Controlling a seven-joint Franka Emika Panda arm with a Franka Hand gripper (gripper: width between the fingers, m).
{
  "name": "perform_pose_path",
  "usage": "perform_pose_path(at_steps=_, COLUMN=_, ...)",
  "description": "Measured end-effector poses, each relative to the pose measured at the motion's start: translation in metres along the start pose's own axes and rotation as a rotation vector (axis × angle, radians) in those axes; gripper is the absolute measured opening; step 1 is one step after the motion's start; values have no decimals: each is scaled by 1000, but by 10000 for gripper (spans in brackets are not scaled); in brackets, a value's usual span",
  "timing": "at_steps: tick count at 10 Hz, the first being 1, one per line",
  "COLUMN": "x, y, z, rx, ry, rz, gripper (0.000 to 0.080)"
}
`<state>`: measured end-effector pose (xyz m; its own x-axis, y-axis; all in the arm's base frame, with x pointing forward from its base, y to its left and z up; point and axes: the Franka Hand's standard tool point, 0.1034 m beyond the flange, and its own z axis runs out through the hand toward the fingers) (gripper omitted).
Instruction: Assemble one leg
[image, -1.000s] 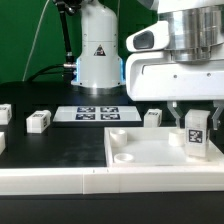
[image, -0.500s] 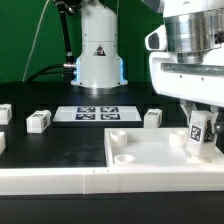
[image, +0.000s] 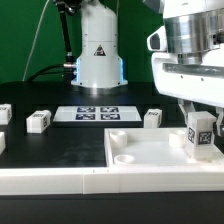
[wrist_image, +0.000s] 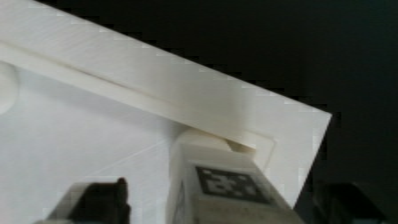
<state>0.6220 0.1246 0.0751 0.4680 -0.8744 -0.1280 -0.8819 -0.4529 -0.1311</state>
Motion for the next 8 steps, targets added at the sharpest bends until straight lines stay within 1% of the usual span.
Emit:
perform_pose_path(at_steps=1, x=2, y=-2, z=-2, rx=0, ry=3, rz=-168, gripper=619)
perform_pose_path(at_steps=2, x=1, y=-3, z=-3, rx=-6, ry=4, rz=-287, gripper=640)
perform_pose_path(at_steps=3, x=2, y=-2, z=-2, rx=-8, ry=5, rz=-391, gripper=640)
perform_pose_path(at_steps=4, x=2, y=-2, z=-3, rx=-17, ry=13, rz=-545, gripper=648)
perform_pose_path(at_steps=5, x=1, y=-3, z=-3, rx=-37, ry=27, rz=-673, gripper=648)
perform_pose_path(at_steps=6, x=-3, y=-3, z=-3, rx=-67, ry=34, rz=-795, gripper=649)
perform_pose_path(at_steps=7, x=-3, y=-3, z=-2, rx=-90, ry=42, rz=-931, gripper=649)
perform_pose_path(at_steps=8, x=-4, y=-2, z=-2, rx=-109, ry=46, rz=-1028, gripper=649)
